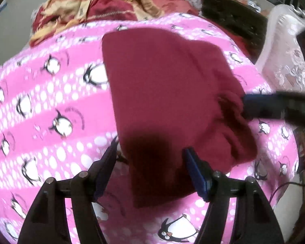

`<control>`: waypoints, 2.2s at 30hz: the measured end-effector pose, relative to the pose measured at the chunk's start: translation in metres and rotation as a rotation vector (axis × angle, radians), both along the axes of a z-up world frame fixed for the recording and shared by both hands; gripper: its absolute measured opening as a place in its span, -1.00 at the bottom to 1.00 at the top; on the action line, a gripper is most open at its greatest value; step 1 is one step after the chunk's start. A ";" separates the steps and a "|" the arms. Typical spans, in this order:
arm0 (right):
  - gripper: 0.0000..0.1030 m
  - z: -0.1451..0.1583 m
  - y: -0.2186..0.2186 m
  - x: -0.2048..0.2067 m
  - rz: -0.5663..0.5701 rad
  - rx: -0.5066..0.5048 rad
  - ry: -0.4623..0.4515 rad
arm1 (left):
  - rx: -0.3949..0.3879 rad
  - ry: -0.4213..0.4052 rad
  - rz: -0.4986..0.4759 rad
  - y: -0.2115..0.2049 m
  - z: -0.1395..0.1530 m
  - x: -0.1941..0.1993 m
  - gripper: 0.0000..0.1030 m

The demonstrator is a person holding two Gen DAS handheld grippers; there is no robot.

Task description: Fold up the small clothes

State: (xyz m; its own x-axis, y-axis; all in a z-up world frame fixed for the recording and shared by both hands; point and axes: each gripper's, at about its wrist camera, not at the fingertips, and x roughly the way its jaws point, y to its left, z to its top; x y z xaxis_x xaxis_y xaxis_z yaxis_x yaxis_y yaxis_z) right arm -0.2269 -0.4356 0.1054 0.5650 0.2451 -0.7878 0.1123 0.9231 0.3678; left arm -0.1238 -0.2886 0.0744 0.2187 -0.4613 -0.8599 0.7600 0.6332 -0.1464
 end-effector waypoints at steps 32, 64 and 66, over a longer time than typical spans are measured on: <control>-0.81 -0.044 0.007 -0.065 -0.049 0.001 0.102 | -0.016 0.097 0.043 0.011 -0.019 0.002 0.34; 0.51 -0.042 -0.075 -0.001 -0.365 -0.011 0.005 | -0.063 0.043 0.075 -0.013 -0.006 0.027 0.53; 0.52 -0.050 -0.082 -0.007 -0.378 0.065 0.006 | -0.103 0.073 0.070 -0.009 -0.005 0.033 0.53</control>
